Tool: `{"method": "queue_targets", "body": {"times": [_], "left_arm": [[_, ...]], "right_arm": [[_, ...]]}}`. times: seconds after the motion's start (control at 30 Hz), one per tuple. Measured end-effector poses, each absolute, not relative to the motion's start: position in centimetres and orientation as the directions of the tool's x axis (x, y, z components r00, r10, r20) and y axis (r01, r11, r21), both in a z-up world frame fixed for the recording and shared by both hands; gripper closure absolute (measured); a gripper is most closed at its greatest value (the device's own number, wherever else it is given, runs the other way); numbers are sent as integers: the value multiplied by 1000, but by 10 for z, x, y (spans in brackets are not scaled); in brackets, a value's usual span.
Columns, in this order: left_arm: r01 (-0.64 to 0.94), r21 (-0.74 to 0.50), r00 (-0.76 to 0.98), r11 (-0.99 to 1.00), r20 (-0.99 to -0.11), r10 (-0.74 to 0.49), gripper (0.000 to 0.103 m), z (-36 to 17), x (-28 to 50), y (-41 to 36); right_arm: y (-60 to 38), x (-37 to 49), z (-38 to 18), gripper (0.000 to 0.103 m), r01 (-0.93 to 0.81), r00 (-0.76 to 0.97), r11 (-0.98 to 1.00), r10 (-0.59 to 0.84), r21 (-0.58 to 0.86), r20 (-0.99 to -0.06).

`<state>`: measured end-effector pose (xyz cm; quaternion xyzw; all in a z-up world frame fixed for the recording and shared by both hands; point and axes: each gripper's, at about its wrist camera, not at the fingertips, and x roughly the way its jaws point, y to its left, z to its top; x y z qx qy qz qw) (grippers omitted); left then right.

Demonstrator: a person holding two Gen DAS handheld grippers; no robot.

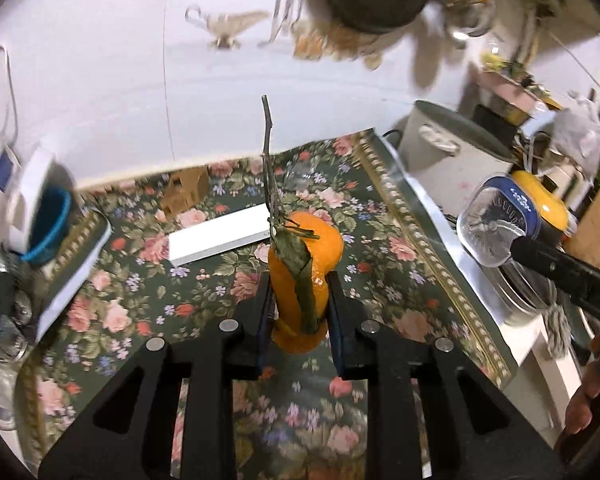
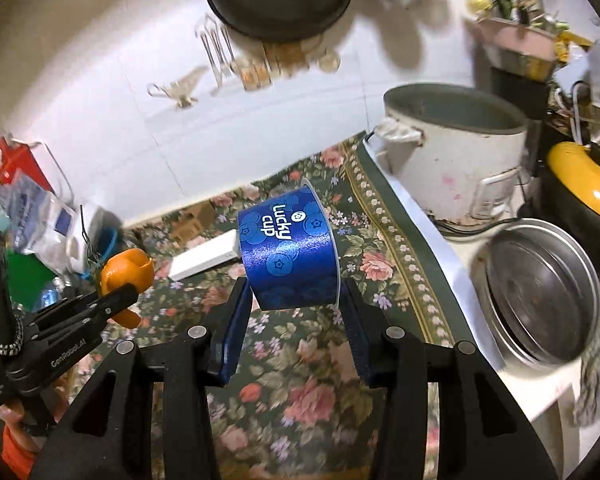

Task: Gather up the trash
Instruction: 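Grasp the orange tangerine with the left tool while the right grasps the blue Lucky Cup, then carry the tangerine and Lucky Cup down over the floor bin and open both tools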

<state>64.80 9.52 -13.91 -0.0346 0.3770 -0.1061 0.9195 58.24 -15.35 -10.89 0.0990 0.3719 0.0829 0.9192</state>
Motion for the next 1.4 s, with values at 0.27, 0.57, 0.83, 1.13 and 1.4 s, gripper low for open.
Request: {"method": "queue_targets", "body": {"times": [0.27,0.57,0.83,1.13,1.4], "left_arm": [[158,-160,699,974,-679,-225,79,-128,571,79],[24,-215,715,976,-679,-168,79,-142,468,19],[-60,-227,714,972,-691,-118,79,-149,380,-36],[-126,-194,615,973,-785,-76,79,-199,328,-39],[-84,-204,470,975,-871,-142,78,-294,331,-33]], "right_arm": [[-167,523,-92,61,-105,730,962,246,251,-638],[-209,449,-100,61,-253,684,939,345,234,-643],[-235,389,-109,84,-386,605,901,409,197,-683],[-235,367,-175,84,-373,477,900,393,223,-786],[-231,359,-220,84,-323,464,925,338,199,-819]]}}
